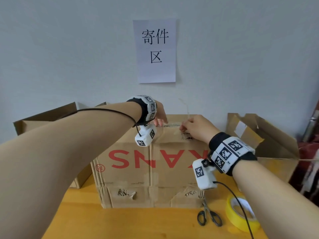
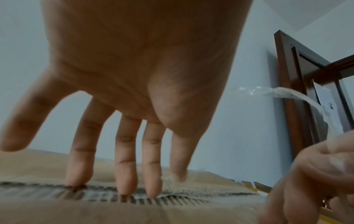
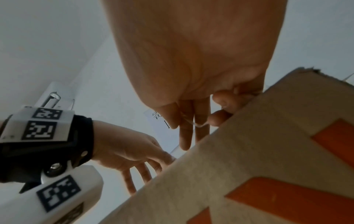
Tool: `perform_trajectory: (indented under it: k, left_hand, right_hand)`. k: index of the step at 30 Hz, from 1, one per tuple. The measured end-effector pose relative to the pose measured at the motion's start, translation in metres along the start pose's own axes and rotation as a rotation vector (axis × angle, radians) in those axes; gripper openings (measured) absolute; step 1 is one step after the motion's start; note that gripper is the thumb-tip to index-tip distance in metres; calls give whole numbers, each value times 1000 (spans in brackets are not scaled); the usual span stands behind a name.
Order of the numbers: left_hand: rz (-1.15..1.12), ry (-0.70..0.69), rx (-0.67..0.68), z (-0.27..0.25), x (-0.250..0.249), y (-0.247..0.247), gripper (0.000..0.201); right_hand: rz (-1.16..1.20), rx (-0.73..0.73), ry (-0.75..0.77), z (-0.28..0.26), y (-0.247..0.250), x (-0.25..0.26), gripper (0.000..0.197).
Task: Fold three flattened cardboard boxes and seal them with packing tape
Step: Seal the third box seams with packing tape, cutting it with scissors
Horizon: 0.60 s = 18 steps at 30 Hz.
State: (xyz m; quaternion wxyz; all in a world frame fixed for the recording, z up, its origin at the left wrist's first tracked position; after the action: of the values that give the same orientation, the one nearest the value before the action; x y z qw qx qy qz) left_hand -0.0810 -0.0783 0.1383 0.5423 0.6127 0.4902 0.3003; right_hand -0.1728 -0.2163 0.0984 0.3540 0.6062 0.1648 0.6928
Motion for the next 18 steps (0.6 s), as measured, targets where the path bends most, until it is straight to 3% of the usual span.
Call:
perform_trajectory:
  k: [5,10,13,15,18]
  left_hand:
    - [43,31,4,6,13,0,21]
    - [131,31,-57,9,22,0,30]
    - [156,34,-63,13,21,-1,26]
    - [171,34,-90,17,21,-1,23]
    - [178,16,-104,20,22,-3,25]
  right_hand:
    - [-95,63,-4,7,-2,3,29]
    - [-373,213,-2,13,-6,21,32]
    - [-598,325,21,12,-11,38,44]
    - [-639,342,53,24,-15,39,44]
    - [-772,429,-23,57,-34,25,45]
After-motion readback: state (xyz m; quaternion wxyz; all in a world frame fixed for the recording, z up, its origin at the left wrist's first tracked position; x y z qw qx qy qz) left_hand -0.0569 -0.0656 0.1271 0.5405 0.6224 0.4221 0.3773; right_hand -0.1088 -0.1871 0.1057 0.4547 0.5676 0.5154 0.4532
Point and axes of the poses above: each hand's wrist, its own z-axis towards the middle knuckle, its own y-axis out of the back of the hand, x = y × z, the point moved 5 cm from there along z, towards the middle knuckle
